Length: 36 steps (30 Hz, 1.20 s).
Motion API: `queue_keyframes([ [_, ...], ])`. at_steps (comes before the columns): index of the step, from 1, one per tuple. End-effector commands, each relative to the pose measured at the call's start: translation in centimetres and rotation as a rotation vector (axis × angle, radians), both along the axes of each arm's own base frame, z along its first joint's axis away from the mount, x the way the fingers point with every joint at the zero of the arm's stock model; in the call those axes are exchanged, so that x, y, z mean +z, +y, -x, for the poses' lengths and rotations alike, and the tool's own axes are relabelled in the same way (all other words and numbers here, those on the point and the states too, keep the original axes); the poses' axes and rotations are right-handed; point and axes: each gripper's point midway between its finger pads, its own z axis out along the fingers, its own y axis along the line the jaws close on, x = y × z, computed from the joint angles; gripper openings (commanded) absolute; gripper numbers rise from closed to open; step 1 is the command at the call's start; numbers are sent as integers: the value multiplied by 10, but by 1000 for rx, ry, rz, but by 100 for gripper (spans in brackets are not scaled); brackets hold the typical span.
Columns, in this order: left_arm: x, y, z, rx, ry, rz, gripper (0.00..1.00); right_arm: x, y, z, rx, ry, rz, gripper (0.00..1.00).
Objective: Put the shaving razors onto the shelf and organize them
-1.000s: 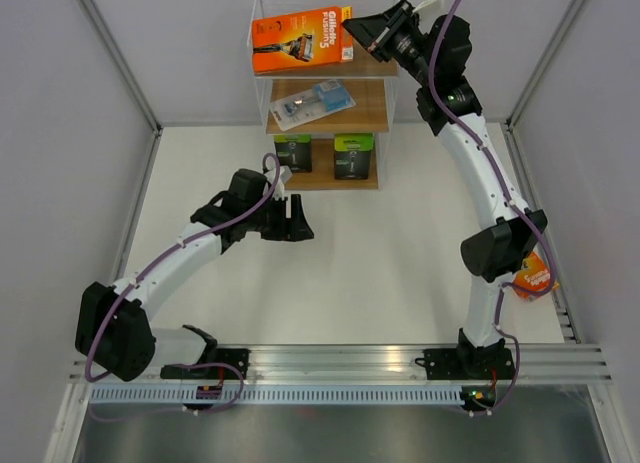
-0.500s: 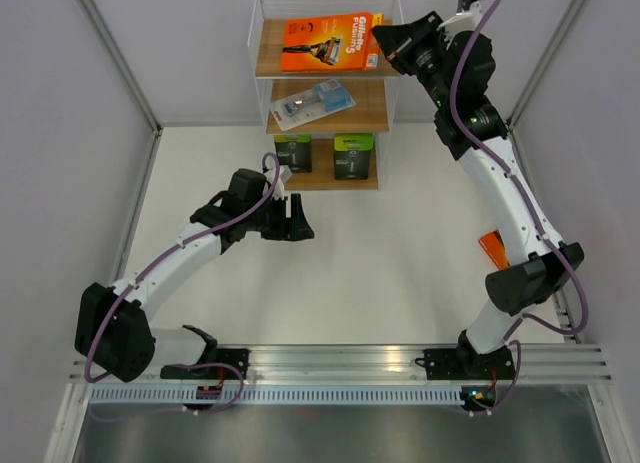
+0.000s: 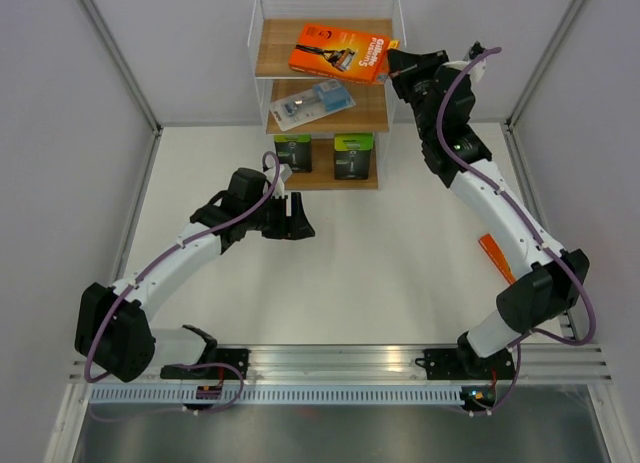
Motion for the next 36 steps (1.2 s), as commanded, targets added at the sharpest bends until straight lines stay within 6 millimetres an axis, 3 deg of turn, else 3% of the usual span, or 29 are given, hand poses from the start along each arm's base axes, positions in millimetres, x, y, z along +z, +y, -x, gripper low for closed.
queue_keyframes([
  [1, 23, -9, -5, -5, -40, 66, 74, 35, -6, 24, -100, -79, -165, 0],
  [4, 21, -9, -4, -7, -36, 64, 74, 43, -5, 40, -130, -97, -204, 0],
  [9, 23, -10, -2, -19, -46, 77, 74, 49, -20, 63, -217, -111, -253, 1],
  [12, 26, -9, -1, -23, -61, 78, 74, 42, -31, 67, -275, -105, -290, 0],
  [15, 29, -8, -2, -23, -74, 79, 74, 50, -41, 70, -316, -115, -311, 0],
  [19, 35, -10, -4, -18, -84, 88, 74, 63, -32, 58, -309, -109, -304, 1],
  [22, 41, -10, -6, -14, -101, 97, 74, 55, -21, 51, -302, -79, -290, 0],
  [30, 51, -9, -6, -19, -137, 102, 75, 11, -27, 56, -485, 4, -235, 0],
  [36, 52, -6, -1, -24, -145, 101, 75, -32, 4, 63, -504, 58, -298, 0],
])
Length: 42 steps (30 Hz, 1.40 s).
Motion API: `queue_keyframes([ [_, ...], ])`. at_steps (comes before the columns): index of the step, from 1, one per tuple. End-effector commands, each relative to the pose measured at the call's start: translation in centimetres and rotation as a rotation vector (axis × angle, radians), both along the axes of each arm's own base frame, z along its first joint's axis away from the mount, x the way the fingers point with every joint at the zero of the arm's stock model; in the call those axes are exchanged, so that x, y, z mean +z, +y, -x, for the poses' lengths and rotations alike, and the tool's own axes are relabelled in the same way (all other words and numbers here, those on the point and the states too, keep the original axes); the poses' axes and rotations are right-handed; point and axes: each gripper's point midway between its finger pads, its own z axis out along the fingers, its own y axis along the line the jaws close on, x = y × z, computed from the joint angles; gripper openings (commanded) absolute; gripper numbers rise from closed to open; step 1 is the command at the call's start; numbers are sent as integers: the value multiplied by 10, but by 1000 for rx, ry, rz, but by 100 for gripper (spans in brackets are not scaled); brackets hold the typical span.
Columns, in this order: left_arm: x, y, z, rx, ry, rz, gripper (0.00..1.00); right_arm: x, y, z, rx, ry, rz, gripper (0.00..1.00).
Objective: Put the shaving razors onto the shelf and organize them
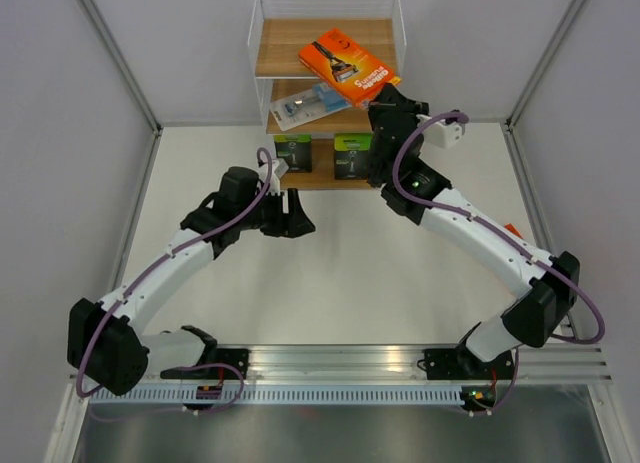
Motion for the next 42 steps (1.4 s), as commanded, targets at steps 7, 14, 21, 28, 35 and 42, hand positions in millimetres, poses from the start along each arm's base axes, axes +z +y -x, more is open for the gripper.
queue_keyframes([
  [7, 31, 1, -1, 11, -93, 47, 75, -8, 16, 6, -169, -14, -146, 0],
  [14, 119, 7, -22, 94, -283, 130, 75, 9, -3, 12, -211, -41, -178, 1],
  [21, 259, 12, -63, 251, -571, 321, 56, 3, 15, -12, -17, -45, -182, 0],
  [28, 290, -17, -123, 292, -564, 422, 9, 0, 19, -8, 33, -34, -168, 1],
  [35, 283, -31, -180, 352, -594, 393, 2, -8, 20, -7, 54, -35, -178, 0],
  [42, 285, -40, -198, 354, -602, 409, 2, -8, 21, -7, 89, -48, -205, 0],
])
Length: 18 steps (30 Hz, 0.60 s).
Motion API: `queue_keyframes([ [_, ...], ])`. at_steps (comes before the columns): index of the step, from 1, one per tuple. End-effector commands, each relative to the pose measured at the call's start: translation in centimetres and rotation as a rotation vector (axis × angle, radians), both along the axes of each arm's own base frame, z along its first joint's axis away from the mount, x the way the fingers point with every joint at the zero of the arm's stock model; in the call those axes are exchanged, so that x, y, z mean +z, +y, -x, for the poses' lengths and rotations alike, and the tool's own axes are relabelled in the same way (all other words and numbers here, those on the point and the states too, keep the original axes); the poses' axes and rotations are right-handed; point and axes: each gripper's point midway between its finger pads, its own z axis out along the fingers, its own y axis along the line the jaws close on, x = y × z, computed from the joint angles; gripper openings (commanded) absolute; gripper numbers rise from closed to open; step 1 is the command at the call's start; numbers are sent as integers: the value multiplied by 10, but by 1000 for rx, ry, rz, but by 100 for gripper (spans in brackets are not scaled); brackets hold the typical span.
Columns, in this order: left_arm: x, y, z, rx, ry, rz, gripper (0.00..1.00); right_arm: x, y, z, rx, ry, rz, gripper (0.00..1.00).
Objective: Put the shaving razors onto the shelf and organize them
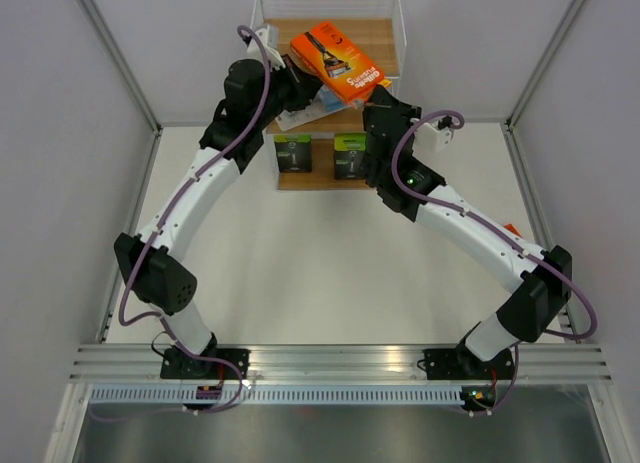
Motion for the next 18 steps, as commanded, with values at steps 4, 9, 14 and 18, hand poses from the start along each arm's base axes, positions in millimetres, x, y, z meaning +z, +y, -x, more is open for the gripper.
queue_keyframes([
  [4, 60, -1, 4, -12, -117, 106, 2, 12, -2, 8, 43, -41, -58, 1],
  [9, 68, -9, 2, -48, -117, 124, 2, 11, 11, 7, 109, -44, -61, 0],
  [14, 58, -28, -13, -96, -45, 145, 2, 13, 16, 11, 126, -52, -82, 0],
  [18, 54, -33, -25, -82, -7, 159, 2, 22, 9, 19, 62, -66, -108, 1],
])
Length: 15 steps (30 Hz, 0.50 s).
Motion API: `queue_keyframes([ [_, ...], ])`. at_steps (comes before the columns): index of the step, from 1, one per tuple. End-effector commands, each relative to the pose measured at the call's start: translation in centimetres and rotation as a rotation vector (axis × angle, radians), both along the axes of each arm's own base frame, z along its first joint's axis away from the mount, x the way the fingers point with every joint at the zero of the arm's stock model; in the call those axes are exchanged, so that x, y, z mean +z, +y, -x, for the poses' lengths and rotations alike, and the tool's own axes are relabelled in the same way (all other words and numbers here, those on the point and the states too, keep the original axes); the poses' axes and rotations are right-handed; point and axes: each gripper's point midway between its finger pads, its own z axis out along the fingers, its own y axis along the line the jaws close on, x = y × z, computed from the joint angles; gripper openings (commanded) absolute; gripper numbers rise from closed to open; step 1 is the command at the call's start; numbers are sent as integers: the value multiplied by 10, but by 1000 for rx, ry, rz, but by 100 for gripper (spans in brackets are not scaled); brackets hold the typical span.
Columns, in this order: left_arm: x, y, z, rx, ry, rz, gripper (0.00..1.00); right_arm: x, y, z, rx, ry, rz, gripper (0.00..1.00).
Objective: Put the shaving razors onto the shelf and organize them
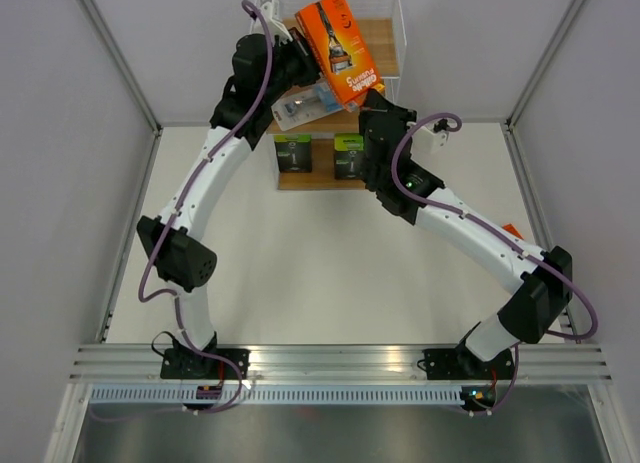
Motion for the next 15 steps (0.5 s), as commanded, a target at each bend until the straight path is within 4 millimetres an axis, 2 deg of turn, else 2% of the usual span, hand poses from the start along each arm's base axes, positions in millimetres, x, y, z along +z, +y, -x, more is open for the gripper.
queue_keyframes([
  [1, 8, -7, -1, -16, 38, 52, 2, 35, -6, 18, -35, -71, -93, 0],
  [6, -2, 3, -15, 70, 71, 38, 3, 47, -25, 15, -184, -99, -145, 1],
  [10, -9, 15, -17, 107, 89, -8, 3, 55, -51, 20, -337, -104, -140, 1],
  [13, -7, 23, -16, 112, 97, -4, 4, 63, -61, 25, -377, -107, -150, 0],
  [15, 0, 26, -14, 108, 91, 9, 4, 66, -60, 23, -385, -103, -135, 0],
])
